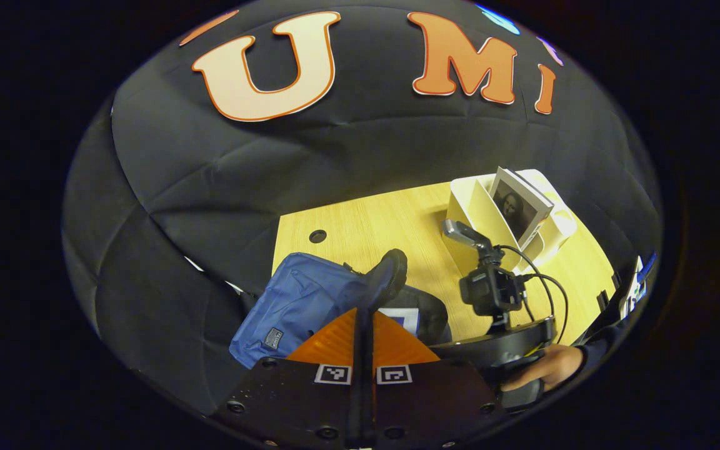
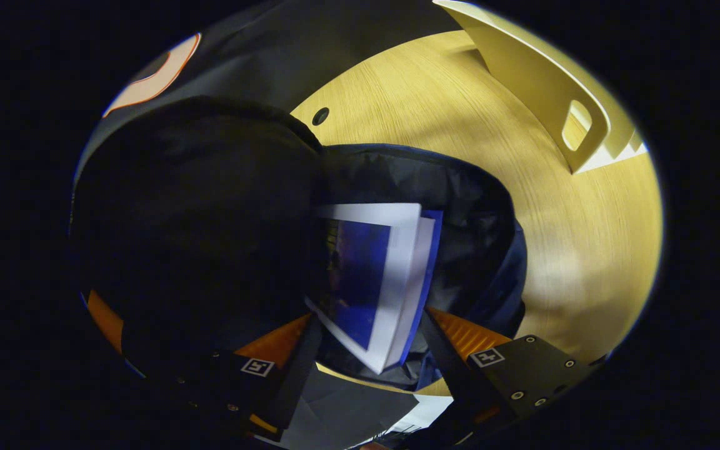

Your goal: Open the schoolbag, grab two books from the bookshelf and put them into the schoolbag.

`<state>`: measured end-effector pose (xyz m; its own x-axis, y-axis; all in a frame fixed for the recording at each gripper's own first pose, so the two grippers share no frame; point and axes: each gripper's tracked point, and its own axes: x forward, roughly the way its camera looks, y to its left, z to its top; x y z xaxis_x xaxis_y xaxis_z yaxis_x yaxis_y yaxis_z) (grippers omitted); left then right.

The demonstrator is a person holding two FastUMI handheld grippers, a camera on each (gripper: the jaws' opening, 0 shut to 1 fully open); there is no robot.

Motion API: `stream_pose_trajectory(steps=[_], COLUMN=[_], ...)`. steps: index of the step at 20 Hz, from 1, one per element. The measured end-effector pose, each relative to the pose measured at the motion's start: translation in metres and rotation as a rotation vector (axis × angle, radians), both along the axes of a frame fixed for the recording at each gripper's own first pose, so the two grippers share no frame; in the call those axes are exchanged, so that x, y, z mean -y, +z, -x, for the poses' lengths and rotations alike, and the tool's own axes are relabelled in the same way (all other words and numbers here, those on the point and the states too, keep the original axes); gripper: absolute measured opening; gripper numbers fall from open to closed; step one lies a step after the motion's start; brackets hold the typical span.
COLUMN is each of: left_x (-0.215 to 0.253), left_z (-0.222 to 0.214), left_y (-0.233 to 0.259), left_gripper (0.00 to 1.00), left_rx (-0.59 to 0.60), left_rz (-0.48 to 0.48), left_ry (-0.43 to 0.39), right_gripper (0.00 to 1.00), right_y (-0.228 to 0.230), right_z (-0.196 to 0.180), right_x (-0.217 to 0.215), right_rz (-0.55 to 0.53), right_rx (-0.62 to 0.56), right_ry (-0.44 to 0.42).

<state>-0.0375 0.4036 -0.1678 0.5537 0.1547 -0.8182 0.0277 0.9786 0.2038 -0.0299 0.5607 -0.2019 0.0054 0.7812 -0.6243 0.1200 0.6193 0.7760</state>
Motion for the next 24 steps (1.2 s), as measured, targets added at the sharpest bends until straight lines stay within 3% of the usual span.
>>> stream_pose_trajectory(steps=[4, 9, 14, 19, 24], left_x=[0.006, 0.017, 0.02, 0.023, 0.022], left_z=[0.003, 0.0, 0.003, 0.004, 0.006], left_y=[-0.006, -0.015, -0.026, -0.029, -0.03], left_gripper=[0.01, 0.0, 0.01, 0.01, 0.0], left_rx=[-0.004, -0.012, -0.016, -0.01, -0.003], left_rz=[-0.001, -0.015, -0.003, 0.006, 0.016], left_ry=[0.007, 0.004, 0.041, 0.066, 0.087], right_gripper=[0.97, 0.97, 0.97, 0.97, 0.97], right_y=[0.014, 0.022, 0.04, 0.048, 0.05], right_z=[-0.019, -0.07, -0.112, -0.161, -0.205], right_x=[0.044, 0.137, 0.221, 0.305, 0.343], right_rz=[0.026, 0.203, 0.345, 0.518, 0.603], right_rx=[0.098, 0.355, 0.527, 0.647, 0.665], right_ry=[-0.01, -0.02, -0.03, -0.012, 0.012])
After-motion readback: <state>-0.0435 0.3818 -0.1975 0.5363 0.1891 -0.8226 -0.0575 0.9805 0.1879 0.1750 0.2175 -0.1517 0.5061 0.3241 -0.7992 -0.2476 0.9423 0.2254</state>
